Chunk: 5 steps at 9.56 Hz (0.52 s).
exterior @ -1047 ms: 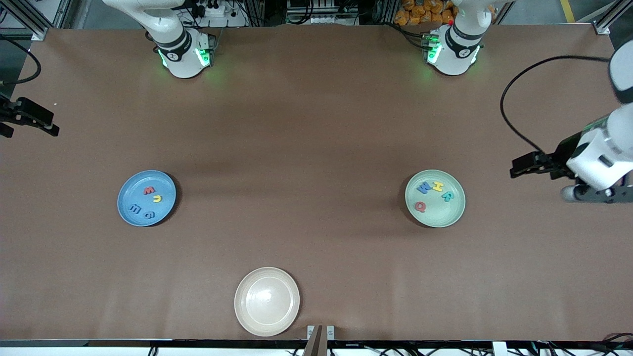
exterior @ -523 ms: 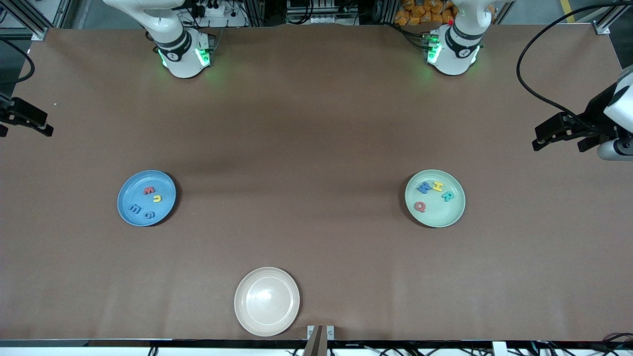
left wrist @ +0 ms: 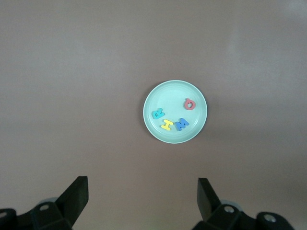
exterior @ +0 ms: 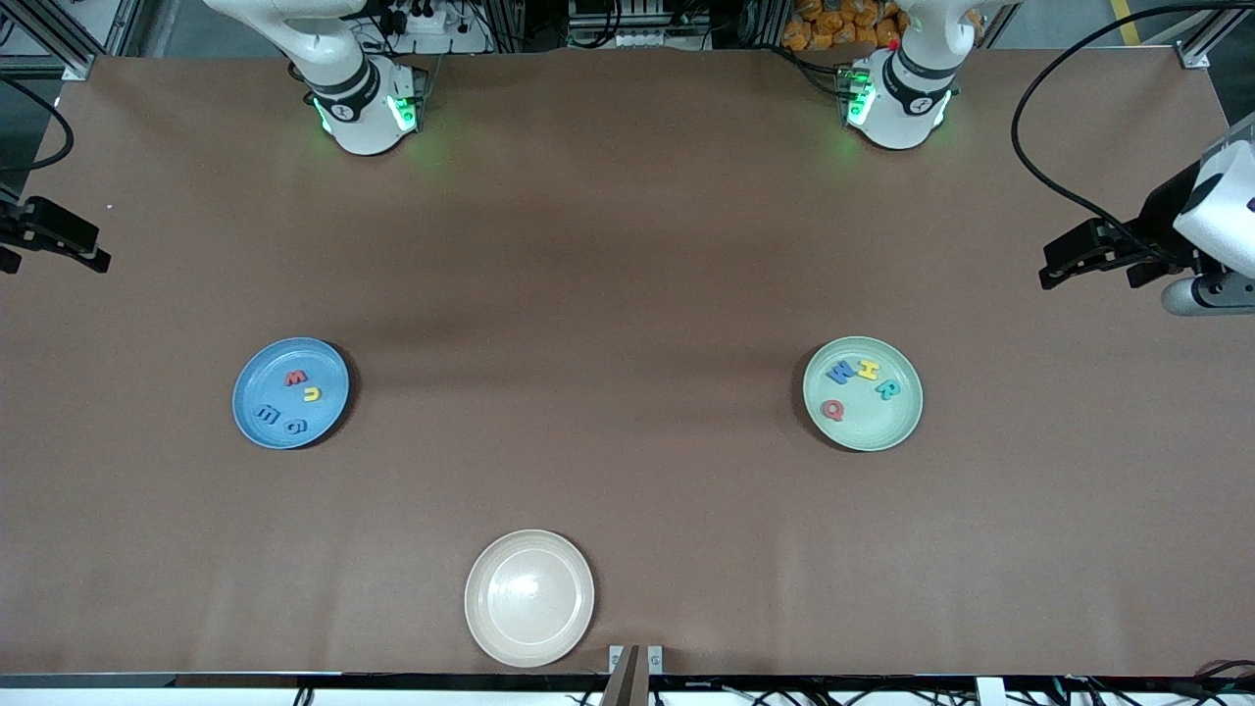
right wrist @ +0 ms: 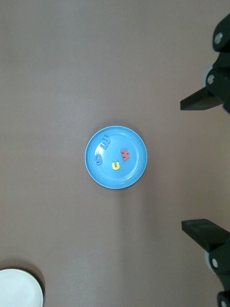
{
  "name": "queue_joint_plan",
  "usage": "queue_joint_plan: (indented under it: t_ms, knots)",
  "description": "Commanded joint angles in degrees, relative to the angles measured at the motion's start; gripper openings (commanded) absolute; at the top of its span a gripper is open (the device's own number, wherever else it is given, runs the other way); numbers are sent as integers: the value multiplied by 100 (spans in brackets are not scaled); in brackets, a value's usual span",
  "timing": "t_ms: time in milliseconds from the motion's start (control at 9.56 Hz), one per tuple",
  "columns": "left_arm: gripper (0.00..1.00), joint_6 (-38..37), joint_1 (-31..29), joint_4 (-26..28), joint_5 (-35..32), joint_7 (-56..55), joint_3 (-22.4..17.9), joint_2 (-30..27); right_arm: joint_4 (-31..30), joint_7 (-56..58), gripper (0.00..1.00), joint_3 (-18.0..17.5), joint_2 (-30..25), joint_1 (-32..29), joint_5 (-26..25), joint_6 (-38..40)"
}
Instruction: Sort upper and lower case letters into plates
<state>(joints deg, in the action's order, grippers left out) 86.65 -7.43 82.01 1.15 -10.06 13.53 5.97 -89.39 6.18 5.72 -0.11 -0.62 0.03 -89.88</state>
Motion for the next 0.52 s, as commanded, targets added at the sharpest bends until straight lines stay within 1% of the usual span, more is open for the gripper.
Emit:
queue_joint_plan:
  t_ms: [0,209,314,419]
  knots:
    - [100,-87,-39,166,122,-136,-9,-201,-96,-73,100,-63,-77,-61,-12,-30]
    - [100,-113,-57,297,43,3,-17,-297,-97,-73,100,-71,-77,-61,-12,-30]
    - [100,-130,-83,307,25,283,-26,-298,-97,-73,100,-71,-77,-61,-12,-30]
    - [100,-139,-101,307,-131,521,-17,-298,-97,-73,100,-71,-77,-61,-12,-30]
